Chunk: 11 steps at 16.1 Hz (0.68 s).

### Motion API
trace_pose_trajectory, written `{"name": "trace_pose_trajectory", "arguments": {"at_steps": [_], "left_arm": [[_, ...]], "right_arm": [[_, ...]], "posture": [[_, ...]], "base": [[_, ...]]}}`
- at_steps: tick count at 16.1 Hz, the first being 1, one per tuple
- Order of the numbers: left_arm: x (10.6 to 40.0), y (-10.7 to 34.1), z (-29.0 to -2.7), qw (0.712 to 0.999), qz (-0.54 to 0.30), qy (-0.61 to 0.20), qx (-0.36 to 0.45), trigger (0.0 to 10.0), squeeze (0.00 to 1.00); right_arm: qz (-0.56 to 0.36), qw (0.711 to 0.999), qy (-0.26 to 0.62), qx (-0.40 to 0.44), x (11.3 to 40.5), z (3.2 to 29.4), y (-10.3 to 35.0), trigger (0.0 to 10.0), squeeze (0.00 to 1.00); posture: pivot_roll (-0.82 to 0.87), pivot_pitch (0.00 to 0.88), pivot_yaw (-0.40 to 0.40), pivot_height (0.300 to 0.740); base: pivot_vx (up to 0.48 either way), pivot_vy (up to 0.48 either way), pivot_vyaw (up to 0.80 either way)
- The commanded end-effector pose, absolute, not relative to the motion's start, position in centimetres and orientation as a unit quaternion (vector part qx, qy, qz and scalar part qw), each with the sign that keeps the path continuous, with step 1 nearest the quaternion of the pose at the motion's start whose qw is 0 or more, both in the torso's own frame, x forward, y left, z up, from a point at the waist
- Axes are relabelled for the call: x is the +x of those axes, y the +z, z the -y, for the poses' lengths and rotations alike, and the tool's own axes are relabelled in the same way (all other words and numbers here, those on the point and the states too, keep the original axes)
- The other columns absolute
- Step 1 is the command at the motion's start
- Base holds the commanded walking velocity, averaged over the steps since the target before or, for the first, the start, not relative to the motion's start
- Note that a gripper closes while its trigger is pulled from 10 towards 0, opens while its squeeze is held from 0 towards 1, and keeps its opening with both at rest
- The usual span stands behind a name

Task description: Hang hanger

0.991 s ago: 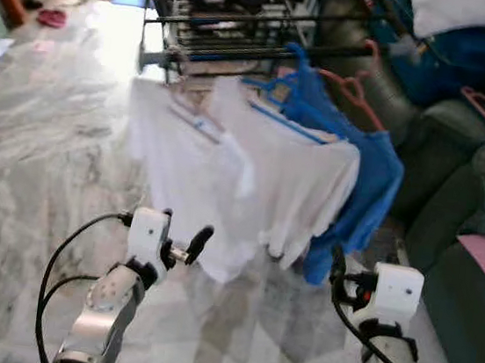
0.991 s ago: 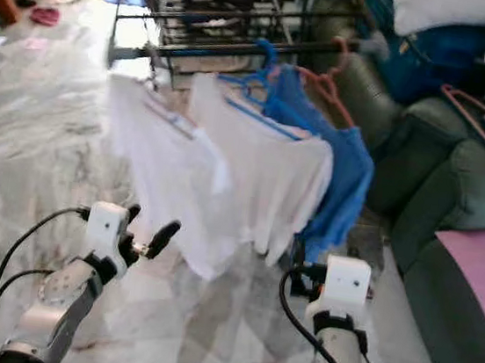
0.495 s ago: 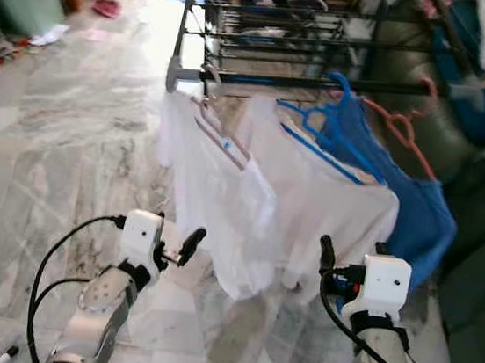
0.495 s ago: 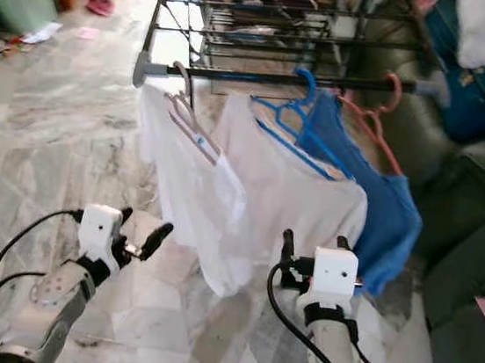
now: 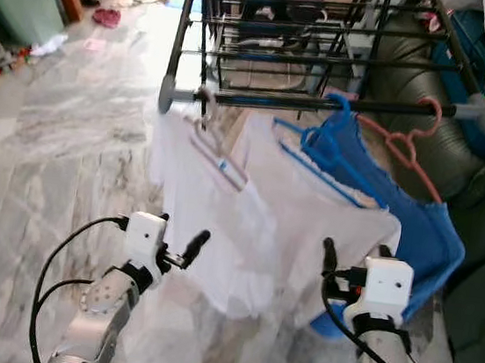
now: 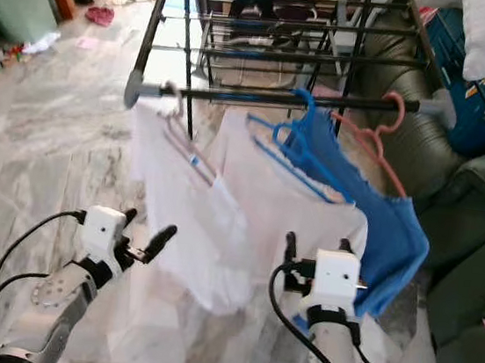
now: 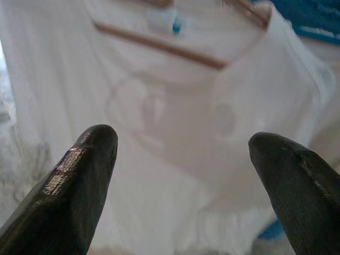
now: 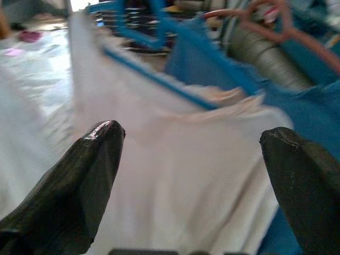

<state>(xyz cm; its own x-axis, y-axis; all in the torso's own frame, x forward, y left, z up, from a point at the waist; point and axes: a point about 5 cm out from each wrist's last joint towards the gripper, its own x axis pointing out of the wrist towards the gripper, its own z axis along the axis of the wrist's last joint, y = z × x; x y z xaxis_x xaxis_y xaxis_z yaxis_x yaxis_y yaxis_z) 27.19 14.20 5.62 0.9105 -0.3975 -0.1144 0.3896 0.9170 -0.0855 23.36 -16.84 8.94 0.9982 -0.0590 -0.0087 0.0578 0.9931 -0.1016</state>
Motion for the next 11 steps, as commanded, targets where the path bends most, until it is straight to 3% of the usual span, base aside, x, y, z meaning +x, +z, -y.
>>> {"name": "trace_pose_trajectory", "arguments": {"at_steps": [1, 4, 8, 11], "left_arm": [[27.0, 5.4, -13.6, 0.974, -0.069, -0.213, -0.032, 10.0, 0.00], [26.9, 5.5, -13.5, 0.973, -0.067, -0.217, -0.034, 10.0, 0.00], [26.8, 5.8, -13.6, 0.973, -0.061, -0.222, -0.033, 10.0, 0.00], [25.9, 6.5, -13.2, 0.959, -0.038, -0.281, -0.021, 10.0, 0.00]], "right_arm": [[0.001, 0.997, -0.048, -0.055, 23.4, 17.7, 9.4, 10.0, 0.00], [0.008, 0.997, -0.044, -0.058, 23.7, 17.4, 9.8, 10.0, 0.00], [0.010, 0.994, -0.047, -0.095, 24.0, 17.4, 10.2, 10.0, 0.00], [0.030, 0.992, -0.042, -0.118, 24.5, 17.8, 11.0, 10.0, 0.00]], "posture": [[-0.13, 0.182, 0.051, 0.740], [-0.13, 0.182, 0.051, 0.740], [-0.12, 0.196, 0.055, 0.740], [-0.12, 0.215, 0.057, 0.740]], "base": [[0.326, 0.000, 0.00], [0.363, 0.000, 0.00], [0.000, 0.000, 0.00], [0.000, 0.000, 0.00]]}}
